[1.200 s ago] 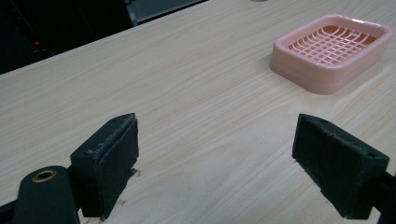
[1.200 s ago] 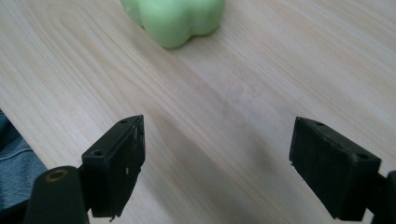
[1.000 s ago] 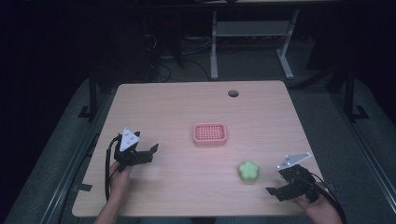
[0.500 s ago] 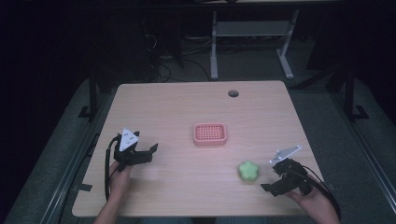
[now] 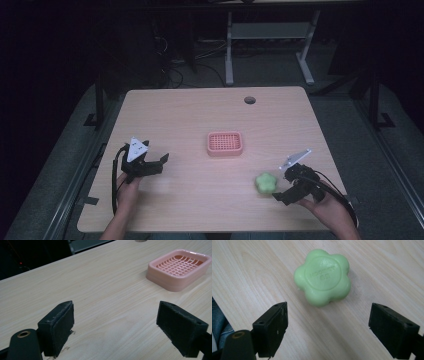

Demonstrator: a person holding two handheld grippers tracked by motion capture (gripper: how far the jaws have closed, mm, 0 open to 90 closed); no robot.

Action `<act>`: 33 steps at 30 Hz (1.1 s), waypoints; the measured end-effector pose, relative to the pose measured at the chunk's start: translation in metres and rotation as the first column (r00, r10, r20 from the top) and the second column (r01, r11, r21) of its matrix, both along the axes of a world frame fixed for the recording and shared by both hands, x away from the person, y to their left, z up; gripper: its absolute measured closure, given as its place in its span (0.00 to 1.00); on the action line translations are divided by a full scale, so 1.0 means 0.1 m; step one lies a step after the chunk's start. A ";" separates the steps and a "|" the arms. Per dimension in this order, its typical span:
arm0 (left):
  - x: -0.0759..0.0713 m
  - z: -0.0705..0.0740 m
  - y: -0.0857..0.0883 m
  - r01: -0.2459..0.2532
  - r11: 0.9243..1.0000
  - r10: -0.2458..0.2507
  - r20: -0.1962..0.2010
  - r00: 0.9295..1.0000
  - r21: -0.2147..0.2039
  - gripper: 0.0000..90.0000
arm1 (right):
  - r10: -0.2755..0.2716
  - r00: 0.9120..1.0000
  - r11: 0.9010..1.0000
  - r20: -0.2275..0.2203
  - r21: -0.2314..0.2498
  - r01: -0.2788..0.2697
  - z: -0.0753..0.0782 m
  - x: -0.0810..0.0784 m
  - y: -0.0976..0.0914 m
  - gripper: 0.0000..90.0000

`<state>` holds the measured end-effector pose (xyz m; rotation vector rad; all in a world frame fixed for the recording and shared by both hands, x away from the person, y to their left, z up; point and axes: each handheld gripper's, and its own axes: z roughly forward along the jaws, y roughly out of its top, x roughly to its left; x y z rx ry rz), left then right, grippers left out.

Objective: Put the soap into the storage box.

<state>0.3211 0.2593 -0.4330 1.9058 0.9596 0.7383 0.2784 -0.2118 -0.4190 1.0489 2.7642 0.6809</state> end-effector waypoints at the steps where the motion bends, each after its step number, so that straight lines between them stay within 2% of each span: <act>1: 0.00 0.00 0.00 0.000 1.000 0.000 -0.001 1.000 -0.001 0.16 | -0.002 1.000 1.000 -0.004 -0.002 0.002 0.00 0.00 0.01 0.17; 13: 0.00 0.01 0.01 -0.004 1.000 0.004 0.002 1.000 -0.002 0.16 | 0.047 0.999 0.999 -0.016 -0.027 -0.047 0.00 0.11 0.19 0.16; 15: 0.00 0.01 0.01 -0.004 1.000 0.004 0.003 1.000 -0.003 0.16 | 0.048 0.999 0.998 -0.012 -0.036 -0.049 -0.01 0.13 0.22 0.16; 33: -0.01 0.01 0.02 -0.006 1.000 0.006 0.005 1.000 -0.011 0.16 | 0.058 0.996 0.995 -0.068 -0.082 -0.064 -0.14 0.29 0.44 0.16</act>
